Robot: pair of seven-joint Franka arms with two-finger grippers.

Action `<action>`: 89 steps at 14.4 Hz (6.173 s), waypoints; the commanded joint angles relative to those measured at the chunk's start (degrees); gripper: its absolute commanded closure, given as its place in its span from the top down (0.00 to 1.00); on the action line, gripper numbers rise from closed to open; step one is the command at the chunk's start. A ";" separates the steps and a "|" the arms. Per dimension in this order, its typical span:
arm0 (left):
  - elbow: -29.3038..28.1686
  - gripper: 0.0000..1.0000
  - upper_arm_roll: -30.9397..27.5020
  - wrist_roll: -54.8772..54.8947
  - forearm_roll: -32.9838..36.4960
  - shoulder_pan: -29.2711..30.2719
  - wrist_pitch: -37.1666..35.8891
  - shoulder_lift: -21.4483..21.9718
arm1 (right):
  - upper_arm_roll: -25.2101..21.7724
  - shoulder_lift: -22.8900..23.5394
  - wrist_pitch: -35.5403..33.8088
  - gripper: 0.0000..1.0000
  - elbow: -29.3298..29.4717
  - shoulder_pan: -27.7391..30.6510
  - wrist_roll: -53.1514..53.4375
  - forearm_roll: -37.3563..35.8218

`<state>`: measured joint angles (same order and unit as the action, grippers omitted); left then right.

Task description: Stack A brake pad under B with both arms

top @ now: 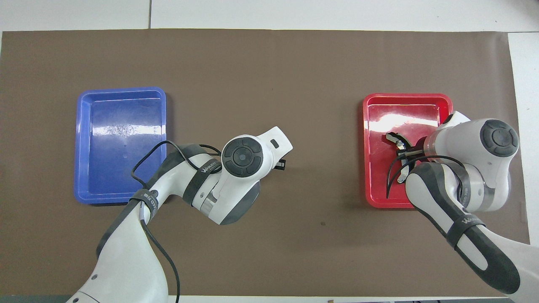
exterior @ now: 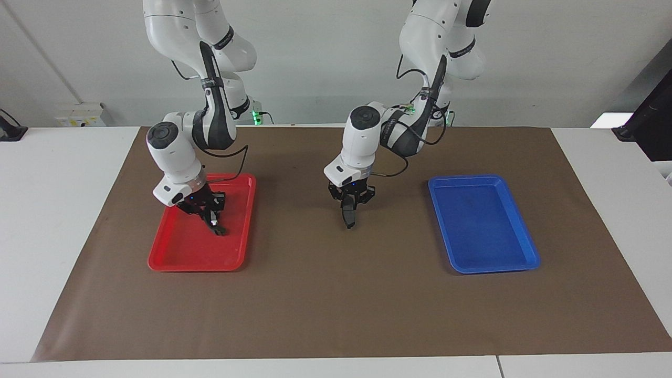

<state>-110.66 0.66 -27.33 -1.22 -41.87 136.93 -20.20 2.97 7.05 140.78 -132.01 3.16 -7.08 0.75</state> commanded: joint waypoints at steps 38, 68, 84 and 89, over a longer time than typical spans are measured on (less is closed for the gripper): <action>15.39 0.99 -1.62 34.37 1.49 40.38 -51.59 23.62 | 1.43 19.06 -7.80 0.00 29.89 -33.65 41.97 -1.54; 15.39 0.99 -1.62 34.37 1.49 40.38 -51.59 23.62 | 0.99 -5.46 -30.20 1.00 29.79 -8.54 30.12 -3.83; 15.39 0.99 -1.62 34.37 1.49 40.38 -51.59 23.62 | -4.89 -8.63 -55.35 1.00 40.69 -2.61 17.01 -1.45; 15.39 0.99 -1.62 34.37 1.49 40.38 -51.59 23.62 | -4.90 -8.63 -55.44 1.00 40.78 -2.27 16.40 -1.54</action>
<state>-94.87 -1.46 6.38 -0.73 -1.98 85.90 2.80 -1.81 -1.54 86.05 -91.51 0.93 10.68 -1.59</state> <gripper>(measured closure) 0.009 0.000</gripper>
